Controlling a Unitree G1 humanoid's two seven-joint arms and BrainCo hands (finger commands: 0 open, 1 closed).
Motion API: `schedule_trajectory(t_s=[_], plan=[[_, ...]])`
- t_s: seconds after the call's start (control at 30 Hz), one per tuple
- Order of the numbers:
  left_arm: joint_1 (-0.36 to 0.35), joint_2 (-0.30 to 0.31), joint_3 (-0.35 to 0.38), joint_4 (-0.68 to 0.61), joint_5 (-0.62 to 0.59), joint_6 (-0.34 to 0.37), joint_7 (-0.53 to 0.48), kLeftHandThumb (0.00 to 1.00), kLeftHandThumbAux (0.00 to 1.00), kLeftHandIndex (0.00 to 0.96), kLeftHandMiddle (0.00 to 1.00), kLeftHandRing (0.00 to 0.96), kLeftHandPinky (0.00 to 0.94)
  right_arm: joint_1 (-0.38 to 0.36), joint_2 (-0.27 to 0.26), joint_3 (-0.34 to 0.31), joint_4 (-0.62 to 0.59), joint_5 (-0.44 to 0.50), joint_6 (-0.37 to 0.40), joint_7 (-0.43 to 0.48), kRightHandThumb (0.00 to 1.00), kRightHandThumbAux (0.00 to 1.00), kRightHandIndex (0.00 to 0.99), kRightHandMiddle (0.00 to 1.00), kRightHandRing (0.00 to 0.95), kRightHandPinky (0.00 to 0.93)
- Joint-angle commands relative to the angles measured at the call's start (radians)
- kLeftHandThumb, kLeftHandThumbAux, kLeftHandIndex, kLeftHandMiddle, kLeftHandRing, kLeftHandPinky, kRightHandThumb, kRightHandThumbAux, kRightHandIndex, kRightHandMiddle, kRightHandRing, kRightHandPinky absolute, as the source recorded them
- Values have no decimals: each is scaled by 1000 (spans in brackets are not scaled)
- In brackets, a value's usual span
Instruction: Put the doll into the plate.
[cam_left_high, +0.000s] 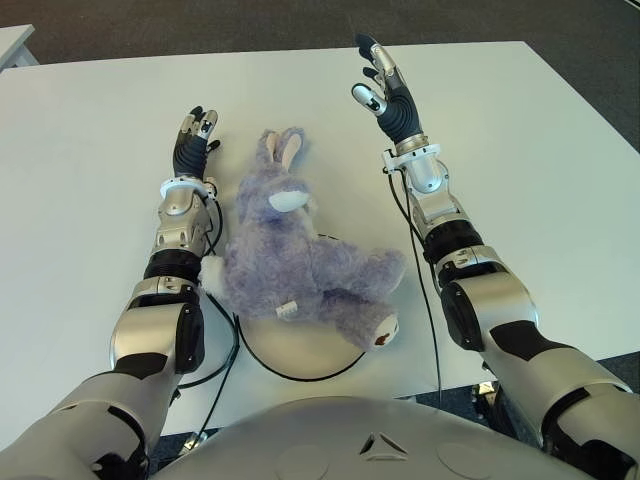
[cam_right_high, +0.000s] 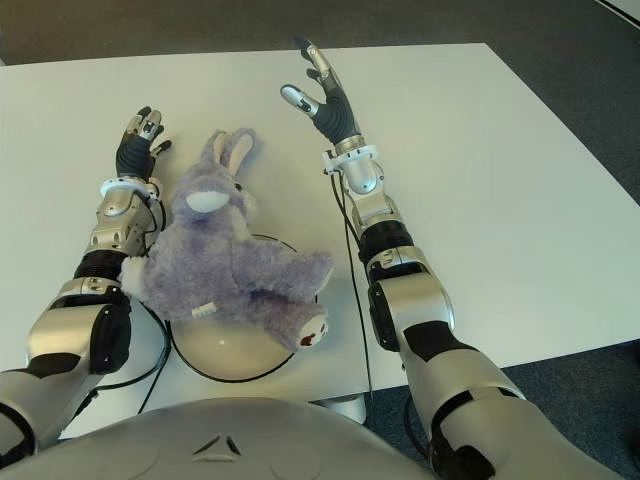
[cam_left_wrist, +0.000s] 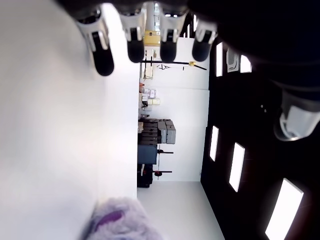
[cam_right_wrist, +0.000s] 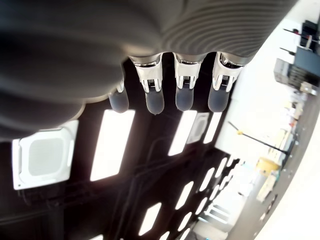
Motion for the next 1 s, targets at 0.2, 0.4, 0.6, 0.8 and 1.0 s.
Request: schedule_trajectory(t_s=[0.2,0.4,0.6,0.8,1.0], plan=[[42,-18,-1,32,-3,31,-17,222,400,0,0,0,0,-52,31,-34,98,39,22,-1,0,330,0,0,0,0],[42,-17,1,36,-3,23,-22,212,392,0,0,0,0,-74,37,-47,129,49,31,1,0,366,0,0,0,0],[42,-16,2,40,-2,15,-26,184,406,0,0,0,0,-103,45,-78,168,80,55,20,0,386,0,0,0,0],[40,-15,3,44,-3,14,-24,171,416,0,0,0,0,-133,48,-111,212,110,76,41,0,396,0,0,0,0],[34,-13,6,55,-4,13,-22,158,420,0,0,0,0,-155,42,-141,266,123,98,47,0,413,0,0,0,0]])
